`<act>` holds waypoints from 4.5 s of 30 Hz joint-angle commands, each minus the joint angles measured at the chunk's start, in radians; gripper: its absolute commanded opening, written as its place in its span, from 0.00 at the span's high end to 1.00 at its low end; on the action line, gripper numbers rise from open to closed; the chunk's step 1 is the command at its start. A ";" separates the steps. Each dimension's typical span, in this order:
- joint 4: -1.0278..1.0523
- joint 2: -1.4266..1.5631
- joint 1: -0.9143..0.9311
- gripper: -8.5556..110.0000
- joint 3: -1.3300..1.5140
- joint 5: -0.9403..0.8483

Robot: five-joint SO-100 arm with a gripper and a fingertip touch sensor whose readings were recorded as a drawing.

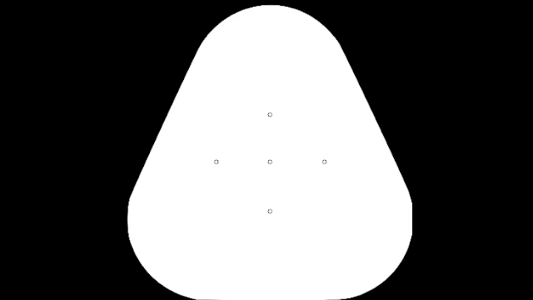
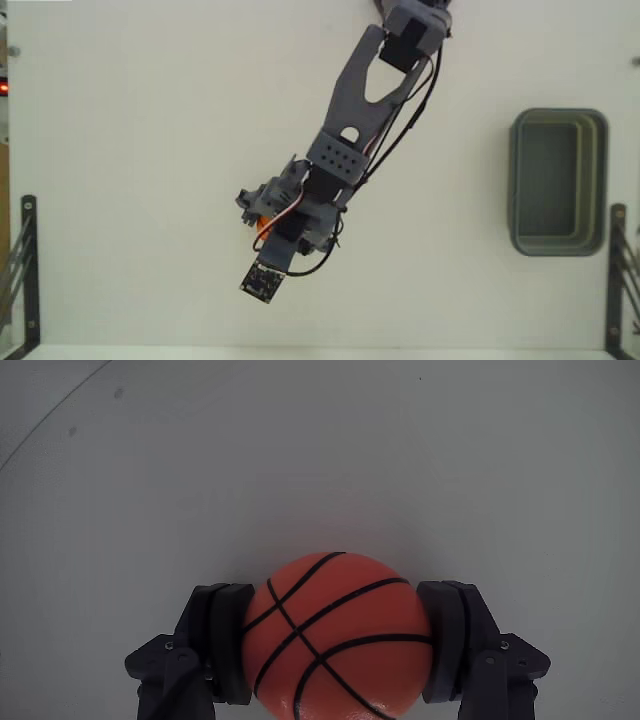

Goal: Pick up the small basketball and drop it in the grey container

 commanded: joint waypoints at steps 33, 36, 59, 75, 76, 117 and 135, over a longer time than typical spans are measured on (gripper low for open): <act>-0.016 0.042 0.017 0.20 -0.002 0.005; -0.016 0.042 0.017 0.20 -0.002 0.005; -0.016 0.042 0.017 0.25 -0.002 0.005; -0.016 0.042 0.017 0.25 -0.002 0.005; -0.016 0.042 0.017 0.25 -0.002 0.005; 0.184 0.037 0.017 0.25 -0.207 0.005; 0.462 -0.040 0.017 0.25 -0.563 0.005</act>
